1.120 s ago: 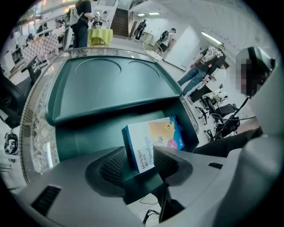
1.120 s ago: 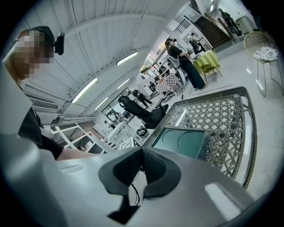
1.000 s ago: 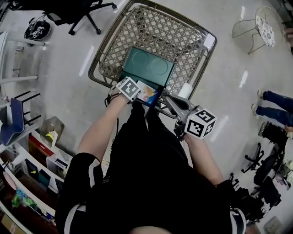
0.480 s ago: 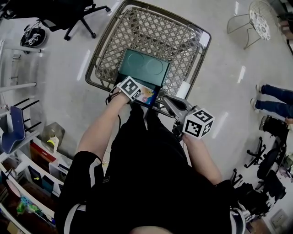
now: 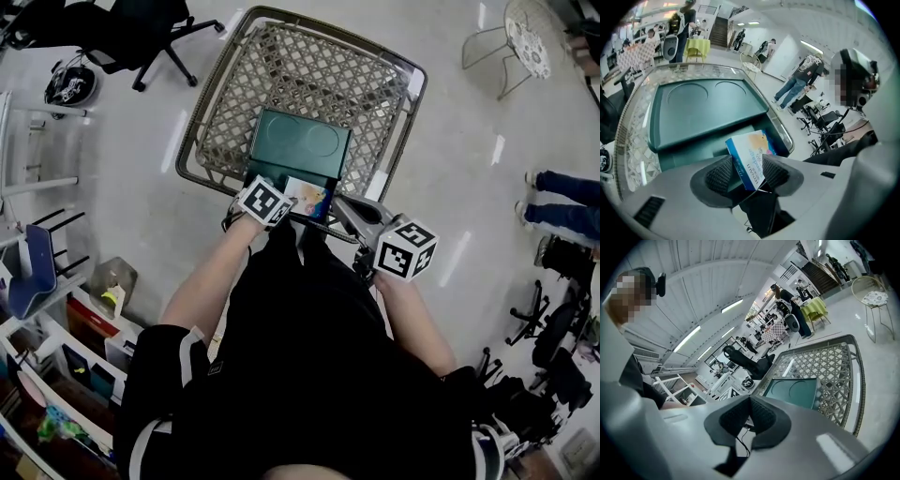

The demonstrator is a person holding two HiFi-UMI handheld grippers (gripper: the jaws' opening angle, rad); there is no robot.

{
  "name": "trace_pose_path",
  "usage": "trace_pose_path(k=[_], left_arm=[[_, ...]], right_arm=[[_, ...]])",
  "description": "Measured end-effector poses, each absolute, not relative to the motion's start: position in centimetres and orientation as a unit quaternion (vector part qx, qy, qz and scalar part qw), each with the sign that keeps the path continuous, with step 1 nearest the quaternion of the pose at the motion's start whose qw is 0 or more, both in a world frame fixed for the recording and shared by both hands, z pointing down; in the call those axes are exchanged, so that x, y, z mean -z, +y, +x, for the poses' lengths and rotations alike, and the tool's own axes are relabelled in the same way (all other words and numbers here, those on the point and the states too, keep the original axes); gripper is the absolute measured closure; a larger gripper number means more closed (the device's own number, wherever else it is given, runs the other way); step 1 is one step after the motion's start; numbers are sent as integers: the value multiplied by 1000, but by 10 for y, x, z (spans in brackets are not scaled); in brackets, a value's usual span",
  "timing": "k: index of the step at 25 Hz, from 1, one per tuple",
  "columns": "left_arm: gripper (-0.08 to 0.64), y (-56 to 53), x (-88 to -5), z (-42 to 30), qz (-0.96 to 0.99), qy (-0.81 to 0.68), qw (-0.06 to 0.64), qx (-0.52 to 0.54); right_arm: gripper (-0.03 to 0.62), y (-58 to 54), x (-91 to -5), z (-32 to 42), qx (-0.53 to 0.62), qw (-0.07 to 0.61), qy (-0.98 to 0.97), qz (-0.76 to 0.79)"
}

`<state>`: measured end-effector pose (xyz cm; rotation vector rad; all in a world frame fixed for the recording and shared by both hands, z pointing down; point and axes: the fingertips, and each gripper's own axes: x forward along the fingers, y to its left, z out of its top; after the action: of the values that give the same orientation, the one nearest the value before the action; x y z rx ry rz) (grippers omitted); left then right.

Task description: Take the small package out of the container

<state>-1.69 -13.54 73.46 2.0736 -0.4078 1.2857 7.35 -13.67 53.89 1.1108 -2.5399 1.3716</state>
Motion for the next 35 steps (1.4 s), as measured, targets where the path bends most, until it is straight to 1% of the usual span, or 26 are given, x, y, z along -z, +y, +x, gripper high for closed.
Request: trace_pose_path(k=[5,9,13,18,24,27,31,35], left_arm=[[356,-142,-712,-6,813,-188,332,-440],[357,-144,-692,10,833,-201,291,-424],[362,-141,-677,31,850,-211,279,-394],[368,-117,-685,57,857,-195,260,-399],[368,-106,-696,66,855,-202,253,-405],[385,-109,-700,67,853,-203,245,-413],[453,-116,-704,70,853,-215,233,-415],[471,-121,-701,67,851,-221,224,-420]], right_arm=[[581,-140,-534,74,-437,25,-827,352],[581,-138,-533,76,-433,27,-831,347],[581,-134,-532,79,-429,30,-836,340],[581,-128,-532,88,-422,35,-840,339],[581,-119,-531,105,-417,38,-838,351],[581,-114,-531,112,-416,39,-836,357],[581,-109,-531,118,-416,36,-834,361],[581,-108,-531,125,-417,30,-833,362]])
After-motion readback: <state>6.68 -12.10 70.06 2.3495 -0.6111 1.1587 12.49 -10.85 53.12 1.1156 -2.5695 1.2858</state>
